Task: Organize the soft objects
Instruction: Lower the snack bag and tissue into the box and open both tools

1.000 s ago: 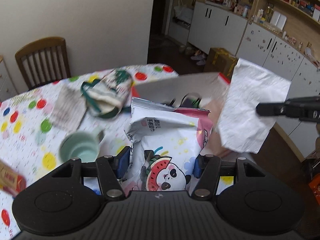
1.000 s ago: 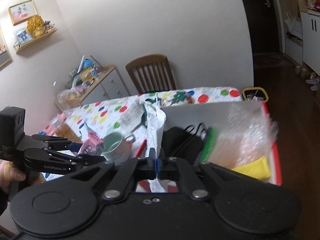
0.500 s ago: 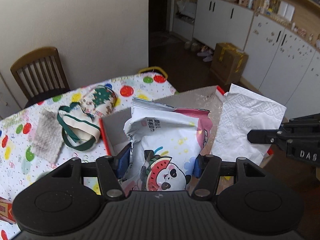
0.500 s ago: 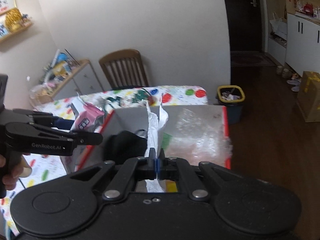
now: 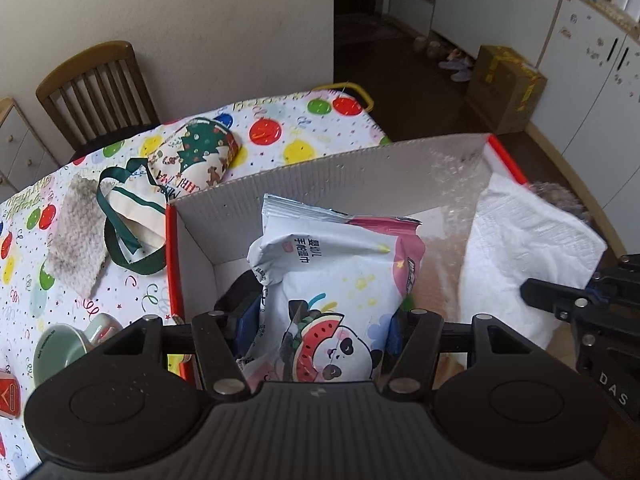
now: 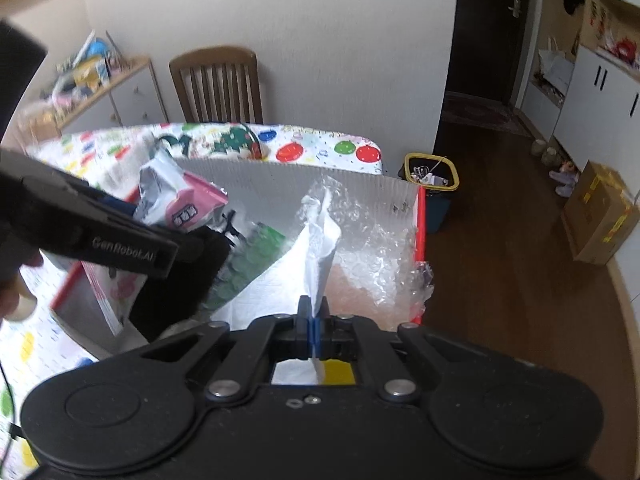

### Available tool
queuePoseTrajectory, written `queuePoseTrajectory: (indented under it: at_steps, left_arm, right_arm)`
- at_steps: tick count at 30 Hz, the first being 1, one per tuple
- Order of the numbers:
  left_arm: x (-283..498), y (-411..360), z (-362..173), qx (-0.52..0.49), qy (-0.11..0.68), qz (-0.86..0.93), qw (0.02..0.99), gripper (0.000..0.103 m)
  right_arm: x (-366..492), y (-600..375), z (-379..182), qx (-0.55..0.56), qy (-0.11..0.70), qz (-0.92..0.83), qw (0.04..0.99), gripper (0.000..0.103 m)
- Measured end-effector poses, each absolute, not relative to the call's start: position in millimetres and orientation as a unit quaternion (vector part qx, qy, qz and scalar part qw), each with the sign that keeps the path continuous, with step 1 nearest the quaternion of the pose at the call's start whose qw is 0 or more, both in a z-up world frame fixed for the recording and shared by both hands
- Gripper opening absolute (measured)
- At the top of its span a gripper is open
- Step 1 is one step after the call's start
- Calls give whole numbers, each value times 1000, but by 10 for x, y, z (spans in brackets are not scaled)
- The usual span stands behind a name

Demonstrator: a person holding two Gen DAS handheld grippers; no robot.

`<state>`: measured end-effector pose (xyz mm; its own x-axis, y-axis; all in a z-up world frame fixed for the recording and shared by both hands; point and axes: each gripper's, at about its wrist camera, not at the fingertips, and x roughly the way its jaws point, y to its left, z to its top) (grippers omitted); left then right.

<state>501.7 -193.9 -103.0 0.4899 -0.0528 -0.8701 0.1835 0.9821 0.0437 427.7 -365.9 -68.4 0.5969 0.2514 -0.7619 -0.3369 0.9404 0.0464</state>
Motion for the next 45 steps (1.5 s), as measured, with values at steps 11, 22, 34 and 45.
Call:
queuePoseTrajectory:
  at_steps: [11,22,34,45]
  left_arm:
    - [5147,-1964,-1347,84,532,-59,840,60]
    - [5147,-1882,-1372,76,525,-54,846,70]
    - [4921,-1801,-1099,26,485,-91,869,76]
    - [4547,-1667,-719,8,444,-127,887,81]
  right_arm:
    - [4317,-3633,-899,-99,429,152,885,13]
    - [4342,-3765,-912,-76,433,139,887,40]
    - [4177,-3774,-723,-71,417,153,893,64]
    - [3988,-3764,-455,-51,393,168,903,84]
